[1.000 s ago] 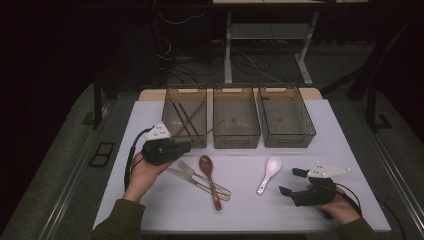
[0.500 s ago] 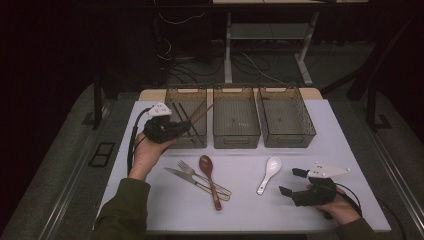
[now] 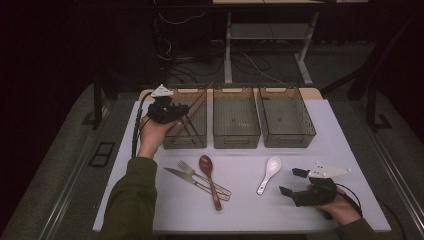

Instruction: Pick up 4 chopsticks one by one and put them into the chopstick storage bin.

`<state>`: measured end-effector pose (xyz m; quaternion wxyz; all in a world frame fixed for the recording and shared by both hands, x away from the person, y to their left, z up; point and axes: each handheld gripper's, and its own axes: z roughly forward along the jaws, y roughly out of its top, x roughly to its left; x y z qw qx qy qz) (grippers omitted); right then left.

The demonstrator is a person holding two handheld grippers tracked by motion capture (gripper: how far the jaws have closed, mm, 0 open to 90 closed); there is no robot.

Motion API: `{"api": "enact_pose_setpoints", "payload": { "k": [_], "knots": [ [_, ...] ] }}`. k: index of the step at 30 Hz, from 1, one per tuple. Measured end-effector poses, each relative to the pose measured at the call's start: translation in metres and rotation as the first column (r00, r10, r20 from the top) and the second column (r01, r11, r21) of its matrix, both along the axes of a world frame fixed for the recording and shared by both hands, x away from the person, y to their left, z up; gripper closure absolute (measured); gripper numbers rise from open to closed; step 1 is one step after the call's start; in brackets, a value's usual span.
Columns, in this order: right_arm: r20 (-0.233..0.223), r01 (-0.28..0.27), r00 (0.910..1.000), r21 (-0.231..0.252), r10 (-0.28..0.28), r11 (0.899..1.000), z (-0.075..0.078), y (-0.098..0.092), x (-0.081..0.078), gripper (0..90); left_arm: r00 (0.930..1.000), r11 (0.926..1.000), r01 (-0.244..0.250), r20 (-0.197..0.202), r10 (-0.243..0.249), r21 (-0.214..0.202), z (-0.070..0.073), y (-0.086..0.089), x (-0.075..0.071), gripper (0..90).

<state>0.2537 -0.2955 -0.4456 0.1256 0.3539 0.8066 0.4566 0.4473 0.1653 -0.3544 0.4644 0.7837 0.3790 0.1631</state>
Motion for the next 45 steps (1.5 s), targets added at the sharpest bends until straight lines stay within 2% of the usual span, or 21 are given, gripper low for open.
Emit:
{"api": "enact_pose_setpoints", "payload": {
  "k": [3, 6, 10, 11, 13, 18, 26, 33, 38, 41, 43, 45],
  "knots": [
    [0.001, 0.002, 1.0000, 0.000, -0.002, 1.000, 0.000, 0.000, 0.000, 15.3, 0.9997, 0.9997, -0.024, -0.005, 0.024, 0.002, -0.004, 0.000, 0.009, 83.4],
    [0.000, 0.003, 1.0000, 0.002, -0.003, 1.000, 0.000, -0.001, 0.000, 15.3, 0.9989, 0.9986, -0.045, -0.008, 0.045, 0.027, -0.010, 0.000, 0.017, 83.4],
    [0.004, 0.001, 1.0000, 0.005, -0.001, 1.000, 0.000, -0.002, 0.000, 15.3, 0.9963, 0.9964, -0.081, -0.026, 0.082, 0.027, -0.018, 0.002, 0.024, 83.4],
    [0.006, 0.002, 1.0000, 0.005, -0.002, 1.000, 0.000, -0.003, 0.001, 15.3, 0.9957, 0.9956, -0.084, -0.035, 0.086, 0.042, -0.020, 0.002, 0.025, 83.4],
    [0.006, 0.002, 1.0000, 0.005, -0.002, 1.000, 0.000, -0.003, 0.001, 15.3, 0.9940, 0.9935, -0.095, -0.049, 0.098, 0.062, -0.023, 0.003, 0.027, 83.4],
    [0.003, 0.002, 1.0000, 0.005, -0.002, 1.000, -0.001, -0.003, 0.001, 15.3, 0.9896, 0.9905, -0.113, -0.081, 0.119, 0.079, -0.029, 0.003, 0.029, 83.3],
    [0.002, 0.002, 1.0000, 0.004, -0.002, 1.000, -0.001, -0.003, 0.001, 15.3, 0.9869, 0.9868, -0.132, -0.080, 0.140, 0.093, -0.030, 0.002, 0.029, 80.0],
    [0.004, 0.000, 1.0000, 0.005, 0.000, 1.000, -0.001, -0.003, 0.001, 15.3, 0.9873, 0.9867, -0.129, -0.080, 0.137, 0.099, -0.030, 0.001, 0.029, 76.2],
    [0.000, 0.003, 1.0000, 0.004, -0.003, 1.000, -0.001, -0.003, 0.000, 15.3, 0.9896, 0.9885, -0.112, -0.079, 0.120, 0.101, -0.028, 0.001, 0.026, 70.0],
    [0.001, 0.003, 1.0000, 0.003, -0.003, 1.000, -0.001, -0.003, 0.001, 15.3, 0.9921, 0.9900, -0.104, -0.061, 0.110, 0.096, -0.024, 0.000, 0.022, 64.5],
    [0.000, 0.004, 1.0000, 0.004, -0.004, 1.000, -0.001, -0.003, 0.000, 15.3, 0.9944, 0.9932, -0.084, -0.056, 0.089, 0.081, -0.020, 0.000, 0.019, 60.3],
    [0.002, 0.004, 1.0000, 0.004, -0.004, 1.000, -0.001, -0.003, 0.000, 15.3, 0.9970, 0.9946, -0.063, -0.040, 0.067, 0.083, -0.016, -0.001, 0.013, 56.6]
  ]
}}
